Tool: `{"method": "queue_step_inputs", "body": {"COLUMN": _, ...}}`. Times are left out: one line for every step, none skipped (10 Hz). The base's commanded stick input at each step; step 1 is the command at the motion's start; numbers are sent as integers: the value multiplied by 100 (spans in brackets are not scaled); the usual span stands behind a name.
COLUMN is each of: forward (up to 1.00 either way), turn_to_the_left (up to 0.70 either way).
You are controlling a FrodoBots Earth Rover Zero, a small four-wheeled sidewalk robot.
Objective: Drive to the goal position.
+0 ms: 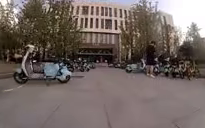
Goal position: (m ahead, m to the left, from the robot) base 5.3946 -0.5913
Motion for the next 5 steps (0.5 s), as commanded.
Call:
{"method": "queue_step_inputs", "body": {"forward": 70, "turn_to_the_left": 0}}
{"method": "queue_step_inputs", "body": {"forward": 70, "turn_to_the_left": 0}}
{"method": "queue_step_inputs", "body": {"forward": 70, "turn_to_the_left": 0}}
{"method": "queue_step_inputs", "body": {"forward": 70, "turn_to_the_left": 0}}
{"method": "queue_step_inputs", "body": {"forward": 70, "turn_to_the_left": 0}}
